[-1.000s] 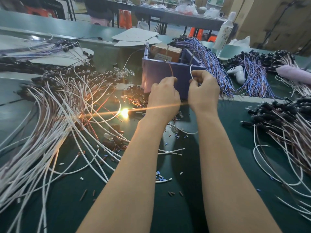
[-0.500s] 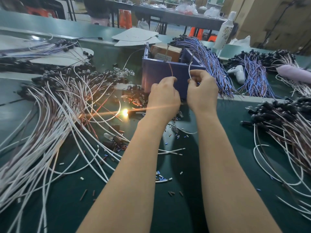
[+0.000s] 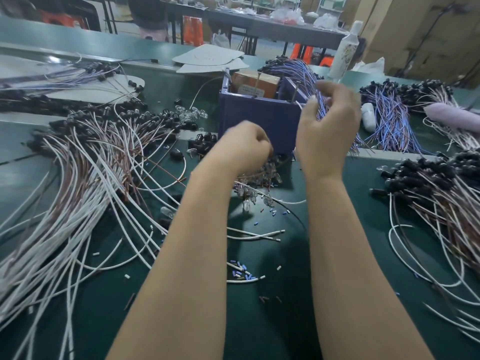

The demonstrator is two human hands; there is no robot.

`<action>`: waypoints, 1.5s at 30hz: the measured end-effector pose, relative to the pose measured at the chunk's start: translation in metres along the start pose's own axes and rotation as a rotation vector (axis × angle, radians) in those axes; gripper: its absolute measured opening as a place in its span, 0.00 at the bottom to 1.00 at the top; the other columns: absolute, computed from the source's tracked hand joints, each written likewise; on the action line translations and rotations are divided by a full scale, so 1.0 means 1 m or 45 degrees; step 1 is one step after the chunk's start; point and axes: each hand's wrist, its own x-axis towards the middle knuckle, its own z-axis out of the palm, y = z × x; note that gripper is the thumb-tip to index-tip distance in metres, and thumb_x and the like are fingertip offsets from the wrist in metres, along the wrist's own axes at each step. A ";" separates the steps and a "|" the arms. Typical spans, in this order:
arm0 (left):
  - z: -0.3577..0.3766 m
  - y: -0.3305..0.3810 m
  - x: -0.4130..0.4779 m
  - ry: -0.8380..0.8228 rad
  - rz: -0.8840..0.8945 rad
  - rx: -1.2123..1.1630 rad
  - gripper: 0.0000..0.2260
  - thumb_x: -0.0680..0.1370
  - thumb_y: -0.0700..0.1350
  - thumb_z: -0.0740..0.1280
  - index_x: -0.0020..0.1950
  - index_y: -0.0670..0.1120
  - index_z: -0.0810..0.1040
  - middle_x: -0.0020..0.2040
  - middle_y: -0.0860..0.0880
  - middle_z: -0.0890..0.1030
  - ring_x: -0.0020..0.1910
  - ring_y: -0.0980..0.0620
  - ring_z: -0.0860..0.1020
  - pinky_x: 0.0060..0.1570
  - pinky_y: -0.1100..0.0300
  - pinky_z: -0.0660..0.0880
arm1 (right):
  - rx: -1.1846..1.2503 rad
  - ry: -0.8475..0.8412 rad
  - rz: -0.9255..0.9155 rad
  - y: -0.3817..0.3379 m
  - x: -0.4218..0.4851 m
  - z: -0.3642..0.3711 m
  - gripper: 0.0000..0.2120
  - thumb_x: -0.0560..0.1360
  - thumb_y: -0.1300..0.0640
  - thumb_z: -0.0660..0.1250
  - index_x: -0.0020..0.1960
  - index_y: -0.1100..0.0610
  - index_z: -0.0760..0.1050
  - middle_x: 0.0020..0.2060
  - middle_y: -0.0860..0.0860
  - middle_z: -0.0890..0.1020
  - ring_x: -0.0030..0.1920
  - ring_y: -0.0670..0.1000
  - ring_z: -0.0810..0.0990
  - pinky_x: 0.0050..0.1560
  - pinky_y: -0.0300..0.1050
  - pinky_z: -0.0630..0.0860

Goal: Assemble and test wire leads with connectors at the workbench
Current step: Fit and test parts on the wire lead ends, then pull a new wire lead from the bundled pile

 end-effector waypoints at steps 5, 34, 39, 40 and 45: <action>-0.049 -0.003 -0.007 0.788 -0.061 -0.171 0.11 0.78 0.41 0.59 0.54 0.41 0.79 0.50 0.43 0.82 0.52 0.45 0.80 0.55 0.51 0.77 | -0.162 -1.008 -0.176 -0.020 -0.024 0.021 0.09 0.76 0.54 0.67 0.53 0.55 0.80 0.50 0.52 0.82 0.49 0.50 0.78 0.50 0.38 0.72; 0.121 0.214 0.002 0.023 -0.054 -1.507 0.15 0.83 0.44 0.57 0.36 0.43 0.69 0.24 0.50 0.71 0.20 0.55 0.69 0.24 0.66 0.68 | -0.539 -0.216 0.200 0.060 0.043 -0.274 0.08 0.76 0.54 0.66 0.38 0.48 0.76 0.33 0.42 0.80 0.35 0.42 0.79 0.37 0.38 0.71; 0.240 0.204 -0.015 -0.509 -0.221 -0.863 0.09 0.77 0.40 0.64 0.53 0.35 0.77 0.45 0.37 0.80 0.44 0.41 0.81 0.52 0.50 0.79 | -0.819 -0.386 0.745 0.143 0.006 -0.257 0.06 0.76 0.56 0.66 0.49 0.56 0.80 0.49 0.58 0.83 0.51 0.59 0.79 0.47 0.45 0.70; 0.256 0.197 -0.019 -0.511 -0.197 -0.697 0.11 0.76 0.41 0.65 0.55 0.36 0.76 0.51 0.37 0.80 0.50 0.40 0.80 0.55 0.52 0.77 | -0.840 -0.404 0.824 0.157 -0.003 -0.252 0.06 0.76 0.57 0.66 0.51 0.57 0.80 0.50 0.58 0.82 0.52 0.59 0.78 0.47 0.45 0.70; 0.273 0.179 -0.022 -0.417 -0.049 -0.411 0.10 0.75 0.45 0.64 0.54 0.43 0.75 0.53 0.43 0.80 0.53 0.43 0.78 0.46 0.60 0.70 | -0.898 -0.306 0.894 0.183 -0.014 -0.243 0.09 0.74 0.60 0.64 0.52 0.53 0.79 0.51 0.55 0.82 0.54 0.59 0.78 0.54 0.48 0.73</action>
